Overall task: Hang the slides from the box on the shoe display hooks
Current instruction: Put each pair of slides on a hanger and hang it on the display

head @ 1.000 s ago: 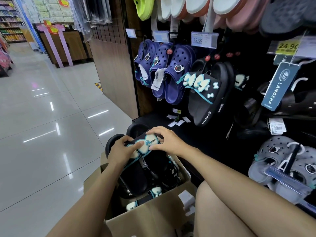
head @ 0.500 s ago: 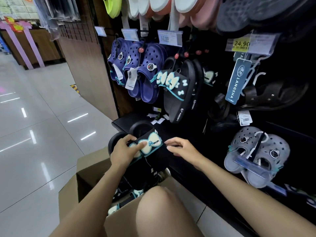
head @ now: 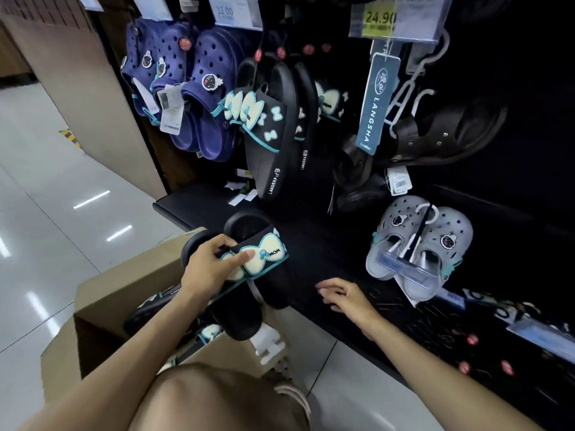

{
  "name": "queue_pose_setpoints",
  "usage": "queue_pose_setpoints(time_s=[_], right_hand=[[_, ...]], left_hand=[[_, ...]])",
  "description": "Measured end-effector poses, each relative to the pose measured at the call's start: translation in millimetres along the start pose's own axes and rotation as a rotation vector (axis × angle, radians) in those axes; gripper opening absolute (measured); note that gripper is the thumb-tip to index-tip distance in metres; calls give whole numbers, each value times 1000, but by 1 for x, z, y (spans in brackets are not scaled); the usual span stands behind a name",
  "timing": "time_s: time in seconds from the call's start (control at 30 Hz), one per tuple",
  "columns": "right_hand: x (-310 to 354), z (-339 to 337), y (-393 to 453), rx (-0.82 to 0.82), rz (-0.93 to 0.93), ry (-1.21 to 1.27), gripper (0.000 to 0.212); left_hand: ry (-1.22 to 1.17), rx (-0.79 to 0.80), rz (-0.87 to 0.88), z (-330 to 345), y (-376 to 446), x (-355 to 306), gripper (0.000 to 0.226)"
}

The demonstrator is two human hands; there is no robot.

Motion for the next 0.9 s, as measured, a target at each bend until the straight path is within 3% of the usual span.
queue_pose_setpoints(time_s=[0.17, 0.4, 0.7, 0.83, 0.9], right_hand=[[-60, -34, -11, -99, 116, 31, 16], [-122, -86, -36, -294, 245, 114, 17], [-184, -144, -68, -474, 306, 160, 13], [-210, -179, -83, -659, 290, 154, 9], [-222, -191, -91, -737, 308, 105, 17]], left_hand=[[4, 88, 55, 34, 1, -26, 30], [57, 118, 31, 87, 2, -44, 38], [-60, 137, -194, 166, -43, 0, 38], [-140, 147, -224, 185, -54, 15, 39], [-152, 144, -217, 188, -55, 17, 40]])
Point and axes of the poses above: each hand's wrist, its own y-axis towards the middle knuckle, its own z-axis out of the palm, x = y × z, the point moved 10 cm from there along y, towards the middle knuckle, and after that the axes turned 1 degree about -x, right-handed, at the moved point
